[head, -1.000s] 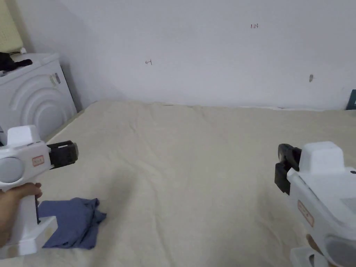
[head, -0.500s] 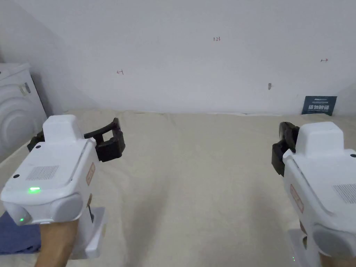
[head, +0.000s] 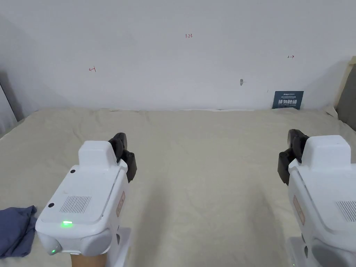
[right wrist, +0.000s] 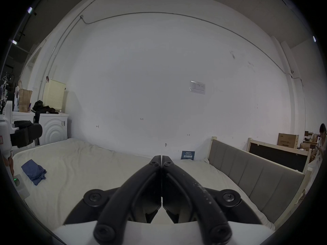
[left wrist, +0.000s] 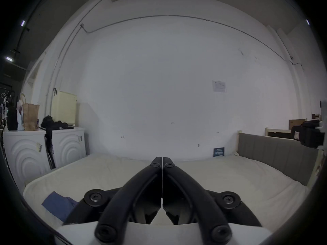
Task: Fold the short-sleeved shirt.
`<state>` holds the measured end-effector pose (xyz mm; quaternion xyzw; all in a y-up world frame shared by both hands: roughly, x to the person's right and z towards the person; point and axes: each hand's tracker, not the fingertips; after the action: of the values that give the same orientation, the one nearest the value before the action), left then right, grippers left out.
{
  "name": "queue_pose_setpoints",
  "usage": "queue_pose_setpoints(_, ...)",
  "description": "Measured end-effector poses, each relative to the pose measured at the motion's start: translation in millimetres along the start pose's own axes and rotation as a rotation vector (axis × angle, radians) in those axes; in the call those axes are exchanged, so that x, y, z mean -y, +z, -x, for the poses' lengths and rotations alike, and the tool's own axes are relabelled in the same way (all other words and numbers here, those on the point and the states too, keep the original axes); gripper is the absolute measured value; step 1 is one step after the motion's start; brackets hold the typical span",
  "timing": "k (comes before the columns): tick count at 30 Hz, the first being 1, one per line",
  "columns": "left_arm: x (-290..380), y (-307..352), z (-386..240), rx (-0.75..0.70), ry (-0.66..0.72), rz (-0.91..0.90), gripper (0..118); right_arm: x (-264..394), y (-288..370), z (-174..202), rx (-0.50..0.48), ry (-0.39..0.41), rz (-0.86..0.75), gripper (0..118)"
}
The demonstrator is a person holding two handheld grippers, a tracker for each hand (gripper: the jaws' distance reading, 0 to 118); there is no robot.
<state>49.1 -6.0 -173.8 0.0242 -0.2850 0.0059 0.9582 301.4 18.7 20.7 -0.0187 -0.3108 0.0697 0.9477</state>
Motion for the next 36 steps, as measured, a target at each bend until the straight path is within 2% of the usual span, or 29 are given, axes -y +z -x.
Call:
queue_pose_setpoints(18, 4.7, 4.4, -3.3, 0.004, -0.061, 0.011, 0, -4.4, 1.8, 4.3, 0.006, -0.005, -0.002, 2)
queue_pose_setpoints(36, 5.8, 5.6, 4.6, 0.003, -0.049, 0.014, 0, -6.4, 3.6, 6.8, -0.002, -0.002, -0.008, 2)
